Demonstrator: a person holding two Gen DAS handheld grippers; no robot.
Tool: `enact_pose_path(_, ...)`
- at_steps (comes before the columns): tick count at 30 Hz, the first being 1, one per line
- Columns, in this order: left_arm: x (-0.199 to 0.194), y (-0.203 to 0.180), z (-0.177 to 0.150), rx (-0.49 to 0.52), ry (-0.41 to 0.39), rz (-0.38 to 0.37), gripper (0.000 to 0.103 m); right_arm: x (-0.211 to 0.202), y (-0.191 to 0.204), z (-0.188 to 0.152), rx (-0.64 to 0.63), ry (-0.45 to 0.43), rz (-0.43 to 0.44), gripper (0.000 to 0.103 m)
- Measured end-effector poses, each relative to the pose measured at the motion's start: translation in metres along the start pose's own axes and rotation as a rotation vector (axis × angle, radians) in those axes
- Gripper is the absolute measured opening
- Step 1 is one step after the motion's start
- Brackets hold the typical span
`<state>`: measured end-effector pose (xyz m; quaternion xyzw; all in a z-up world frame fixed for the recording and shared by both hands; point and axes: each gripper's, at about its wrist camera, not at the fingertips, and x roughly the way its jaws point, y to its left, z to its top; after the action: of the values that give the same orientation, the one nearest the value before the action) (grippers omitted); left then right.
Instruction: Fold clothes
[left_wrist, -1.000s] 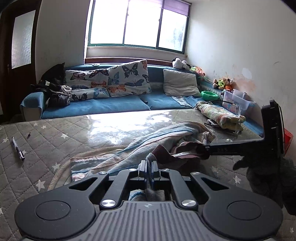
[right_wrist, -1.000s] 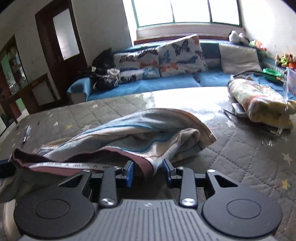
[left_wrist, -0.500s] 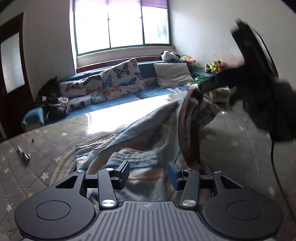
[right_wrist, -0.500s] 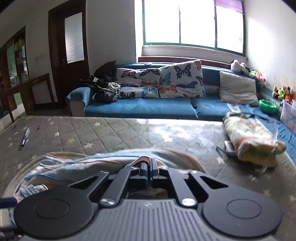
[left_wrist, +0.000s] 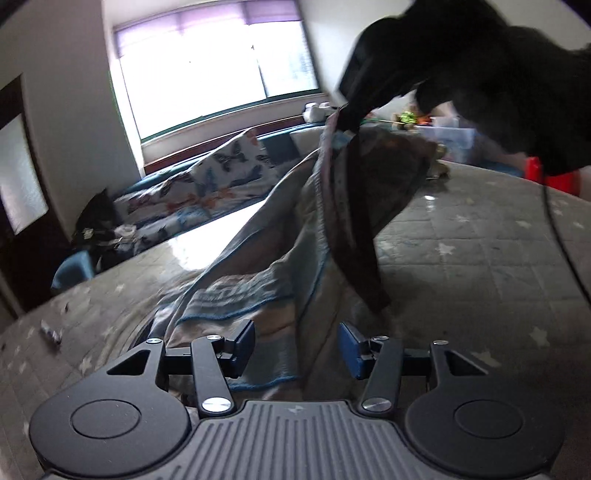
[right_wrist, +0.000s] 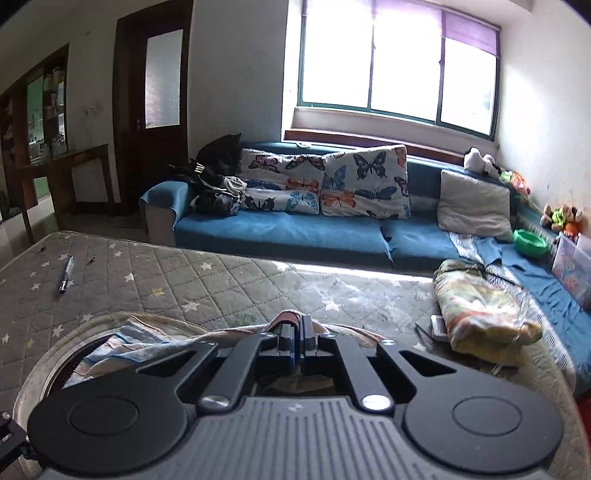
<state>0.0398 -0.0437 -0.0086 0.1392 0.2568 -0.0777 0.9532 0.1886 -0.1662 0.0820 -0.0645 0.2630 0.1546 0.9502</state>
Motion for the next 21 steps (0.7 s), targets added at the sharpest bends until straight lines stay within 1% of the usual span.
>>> enact_pose_path(3,0.003,0.006,-0.006,-0.027,0.025,0.049,0.051,-0.008,0.0,0.002,-0.009,-0.006,0.0,0.002)
enact_pose_path(4,0.004,0.006,-0.008,-0.025,0.036,0.059,0.049,-0.011,0.001,0.002,-0.011,-0.008,-0.002,0.002)
enact_pose_path(6,0.006,0.007,-0.012,-0.019,0.055,0.078,0.038,-0.015,0.002,0.003,-0.016,-0.01,-0.006,0.002)
enact_pose_path(7,0.006,0.007,-0.014,-0.017,0.061,0.08,0.036,-0.016,0.003,0.003,-0.018,-0.011,-0.007,0.002)
enact_pose_path(8,0.006,0.008,-0.015,-0.02,0.065,0.077,0.028,-0.018,0.003,0.003,-0.02,-0.012,-0.009,0.002)
enact_pose_path(9,0.005,0.009,-0.017,-0.024,0.07,0.074,0.016,-0.019,0.003,0.003,-0.023,-0.013,-0.012,0.002)
enact_pose_path(11,0.003,0.015,-0.017,-0.051,0.075,0.069,0.008,-0.023,0.004,0.002,-0.029,-0.012,-0.017,0.002)
enact_pose_path(13,-0.005,0.029,-0.015,-0.104,0.066,0.053,0.005,-0.028,0.004,0.003,-0.037,-0.013,-0.021,0.002)
enact_pose_path(17,-0.023,0.076,0.006,-0.29,0.032,0.014,0.003,-0.041,0.002,0.009,-0.042,-0.017,-0.016,0.002)
enact_pose_path(21,-0.032,0.131,0.038,-0.427,-0.027,0.032,0.003,-0.044,0.0,0.024,-0.031,-0.023,-0.005,0.002)
